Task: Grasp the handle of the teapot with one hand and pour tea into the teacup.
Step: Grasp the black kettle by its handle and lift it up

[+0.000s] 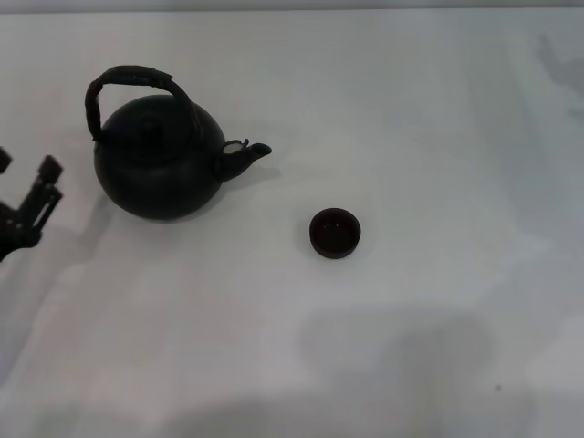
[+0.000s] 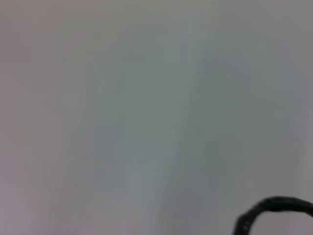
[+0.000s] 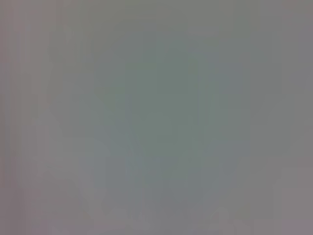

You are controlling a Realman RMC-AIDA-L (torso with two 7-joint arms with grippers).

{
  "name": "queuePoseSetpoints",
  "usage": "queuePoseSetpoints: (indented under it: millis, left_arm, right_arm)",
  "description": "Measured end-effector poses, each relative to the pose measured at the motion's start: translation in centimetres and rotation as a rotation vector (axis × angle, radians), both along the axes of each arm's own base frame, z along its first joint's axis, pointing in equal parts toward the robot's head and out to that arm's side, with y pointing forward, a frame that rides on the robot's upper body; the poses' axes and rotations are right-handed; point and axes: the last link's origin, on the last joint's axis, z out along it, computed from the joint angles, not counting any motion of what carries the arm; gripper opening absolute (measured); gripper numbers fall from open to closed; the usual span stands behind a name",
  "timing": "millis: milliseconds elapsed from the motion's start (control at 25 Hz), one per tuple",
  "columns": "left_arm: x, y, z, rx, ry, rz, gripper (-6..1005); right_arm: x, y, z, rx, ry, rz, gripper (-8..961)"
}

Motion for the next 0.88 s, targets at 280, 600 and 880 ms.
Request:
queuePoseSetpoints:
  millis: [280,600,880]
  left_arm:
    - [0.7,2.4,-0.8,-0.043,0.025,-0.010,694]
    - [1.3,4.4,-1.4,-0.073,0.046,-0.009,693]
    - [1.7,5.4,-2.2,-0.098,0.058,-0.002,694]
  right_arm:
    - [0.2,-0.3,-0.4,-0.008,0.013,-0.006,835]
    - [0.9,-1.1,-0.2,0.002,0.051,-0.021,835]
    - [1.0,-1.2,-0.1,0.005,0.050,-0.021,835]
